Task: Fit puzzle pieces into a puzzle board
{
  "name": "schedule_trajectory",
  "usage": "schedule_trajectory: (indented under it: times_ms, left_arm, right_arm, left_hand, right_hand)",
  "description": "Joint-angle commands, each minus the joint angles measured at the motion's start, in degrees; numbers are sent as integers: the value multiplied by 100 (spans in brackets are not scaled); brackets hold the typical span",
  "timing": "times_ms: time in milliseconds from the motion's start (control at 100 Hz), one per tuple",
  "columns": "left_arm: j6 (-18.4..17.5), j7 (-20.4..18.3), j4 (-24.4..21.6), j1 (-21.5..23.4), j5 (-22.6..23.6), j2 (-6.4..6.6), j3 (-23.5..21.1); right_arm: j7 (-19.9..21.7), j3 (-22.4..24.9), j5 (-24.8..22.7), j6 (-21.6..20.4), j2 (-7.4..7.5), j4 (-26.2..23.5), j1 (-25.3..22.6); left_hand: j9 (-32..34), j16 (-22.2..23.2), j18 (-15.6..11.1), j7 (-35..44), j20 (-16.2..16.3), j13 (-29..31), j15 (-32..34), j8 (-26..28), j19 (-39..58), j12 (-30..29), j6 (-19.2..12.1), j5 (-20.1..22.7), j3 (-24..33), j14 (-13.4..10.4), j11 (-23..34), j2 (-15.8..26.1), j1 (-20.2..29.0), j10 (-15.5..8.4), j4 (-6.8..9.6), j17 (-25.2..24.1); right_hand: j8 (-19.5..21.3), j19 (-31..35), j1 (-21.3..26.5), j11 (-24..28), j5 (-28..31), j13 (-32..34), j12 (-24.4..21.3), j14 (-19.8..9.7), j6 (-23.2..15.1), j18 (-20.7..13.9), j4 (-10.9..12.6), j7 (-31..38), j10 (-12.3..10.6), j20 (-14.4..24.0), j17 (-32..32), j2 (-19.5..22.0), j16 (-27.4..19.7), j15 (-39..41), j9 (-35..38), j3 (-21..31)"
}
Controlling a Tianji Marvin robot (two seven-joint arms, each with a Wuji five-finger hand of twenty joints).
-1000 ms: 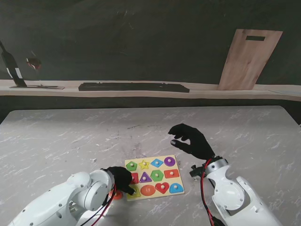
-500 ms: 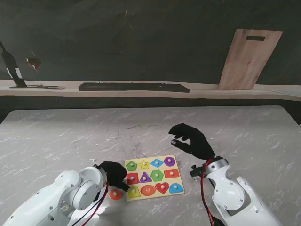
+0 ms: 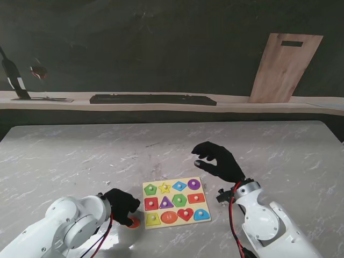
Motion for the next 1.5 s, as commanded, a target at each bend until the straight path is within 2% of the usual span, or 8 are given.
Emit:
schedule_trajectory:
  times_ms: [0, 200, 260, 380, 850, 970, 1200, 1490]
  left_arm:
    - [67, 207, 19, 88, -33, 14, 4]
    - [47, 360, 53, 111, 147, 0, 20]
    - [9, 357, 62, 98, 173, 3, 30]
    - [-61, 344, 78, 83, 197, 10, 50]
    - [-152, 380, 263, -43, 450, 32, 301]
    - [-118, 381, 321, -80, 423, 36, 359]
    - [-49, 304, 366, -145, 324, 47, 445]
    - [-157, 172, 305, -133, 219, 59, 347]
  right_arm:
    - [0, -38, -29, -35, -17, -12, -27]
    - [17, -58, -26, -32, -14, 6, -13]
    - [14, -61, -26, -25, -15, 9, -10]
    - [1, -62, -33, -22, -18, 13, -6]
    - [-2, -56, -43, -21, -17, 11, -6]
    - [-11, -55, -55, -18, -18, 12, -3]
    - [-15, -56, -62, -15, -18, 13, 0]
    - [-12, -54, -51, -29, -18, 15, 0]
  left_hand:
    - [73, 138, -886, 256, 89, 91, 115, 167, 158, 112, 85, -99, 437, -99, 197, -256, -184, -26, -6, 109]
    - [451, 88, -849, 723, 118, 338, 249, 391, 335, 164, -21, 216, 514, -85, 422, -228, -124, -50, -67, 332]
    - [696, 23, -839, 1104, 114, 467, 333, 335, 434, 191, -163, 376, 381, -85, 563, -458, 68, -88, -401, 441]
    - [770, 0, -835, 1236, 109, 514, 352, 300, 464, 192, -228, 449, 329, -94, 585, -510, 89, -113, -477, 475]
    - [864, -24, -764, 1173, 98, 534, 391, 56, 473, 198, -243, 623, 0, -44, 599, -294, 107, -79, -458, 489]
    - [898, -41, -771, 1386, 96, 554, 407, -140, 483, 205, -343, 621, -302, -46, 616, -290, 524, -98, -641, 497]
    - [922, -60, -758, 1559, 91, 519, 379, -310, 458, 188, -440, 655, -549, -10, 603, -214, 812, -106, -689, 456]
    - [723, -33, -730, 913, 89, 280, 170, -461, 233, 59, -383, 812, -1187, 82, 295, 505, 570, -36, -490, 207]
  right_hand:
    - [12, 107, -110, -7, 45, 74, 52, 11, -142, -38, 165, 3, -35, 52, 32, 75, 47, 81, 124, 22]
    - [12, 106, -113, -8, 53, 72, 51, 13, -144, -38, 163, 4, -39, 51, 30, 67, 47, 79, 126, 16]
    - [10, 107, -107, -9, 42, 72, 51, 14, -134, -35, 165, -2, -37, 51, 32, 73, 48, 79, 126, 21]
    - [10, 107, -108, -7, 50, 73, 52, 9, -136, -39, 165, -2, -35, 51, 31, 72, 47, 77, 129, 19]
    - [14, 106, -108, -7, 49, 75, 52, 7, -141, -38, 165, 2, -33, 52, 32, 67, 48, 78, 131, 17]
    - [15, 105, -108, -8, 50, 70, 52, 14, -141, -39, 165, 5, -26, 51, 31, 66, 47, 76, 127, 20]
    - [15, 105, -107, -9, 47, 68, 51, 12, -140, -37, 165, 5, -36, 52, 31, 65, 47, 75, 129, 21]
    - [15, 105, -107, -6, 56, 75, 52, 3, -137, -34, 165, 4, -29, 52, 30, 64, 49, 79, 132, 18]
